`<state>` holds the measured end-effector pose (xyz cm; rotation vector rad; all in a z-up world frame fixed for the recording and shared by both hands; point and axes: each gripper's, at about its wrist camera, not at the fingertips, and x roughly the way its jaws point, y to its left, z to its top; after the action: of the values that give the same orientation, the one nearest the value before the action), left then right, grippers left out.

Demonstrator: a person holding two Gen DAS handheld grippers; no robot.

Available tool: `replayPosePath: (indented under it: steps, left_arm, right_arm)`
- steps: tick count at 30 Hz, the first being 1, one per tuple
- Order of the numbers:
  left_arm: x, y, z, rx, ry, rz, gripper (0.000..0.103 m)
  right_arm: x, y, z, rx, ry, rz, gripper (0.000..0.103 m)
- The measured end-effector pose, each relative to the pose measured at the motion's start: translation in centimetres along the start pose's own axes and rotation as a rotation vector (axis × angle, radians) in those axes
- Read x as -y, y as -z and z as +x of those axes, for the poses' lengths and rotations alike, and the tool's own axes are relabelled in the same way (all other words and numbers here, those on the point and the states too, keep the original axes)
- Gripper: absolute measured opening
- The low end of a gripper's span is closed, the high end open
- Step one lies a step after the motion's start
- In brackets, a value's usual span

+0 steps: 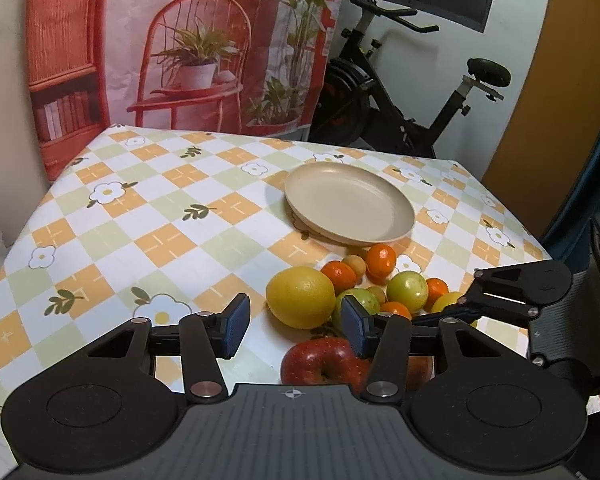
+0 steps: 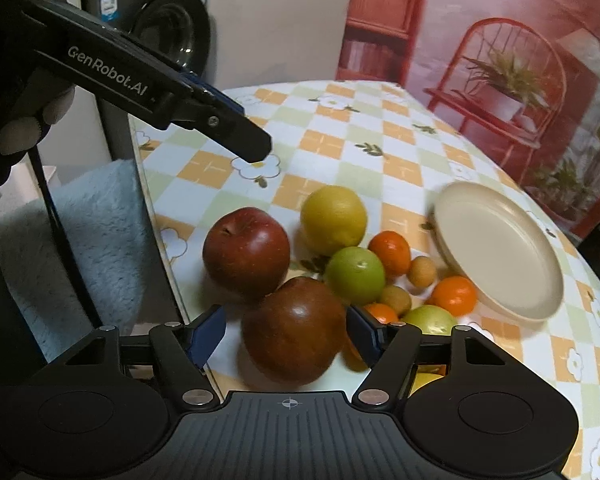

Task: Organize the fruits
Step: 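Move the left tool toward a red apple at the fruit pile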

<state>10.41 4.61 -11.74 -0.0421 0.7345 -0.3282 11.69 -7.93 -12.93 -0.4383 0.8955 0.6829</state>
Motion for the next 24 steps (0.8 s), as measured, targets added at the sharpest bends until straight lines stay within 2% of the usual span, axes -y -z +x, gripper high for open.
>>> replayPosePath:
  steps: [8,14,17,24]
  left_arm:
    - [0.5,0.0,0.3,-0.016,0.021,0.003,0.051]
    - [1.0,-0.1,0.9,-0.037,0.043,0.009,0.048]
    - [1.3,-0.1,1.3,-0.046,0.055,0.013,0.043]
    - [2.1,-0.2,2.1,-0.076,0.088,0.04,0.04]
  right_arm:
    - [0.6,1.0,0.2,0.005,0.011,0.064,0.057]
    - [2.0,2.7,-0.6,0.051,-0.003,0.212,0.056]
    - [2.5,3.5,-1.1,0.069,-0.01,0.272,0.056]
    - [3.0,4.8,-1.9,0.085,-0.022,0.354,0.056]
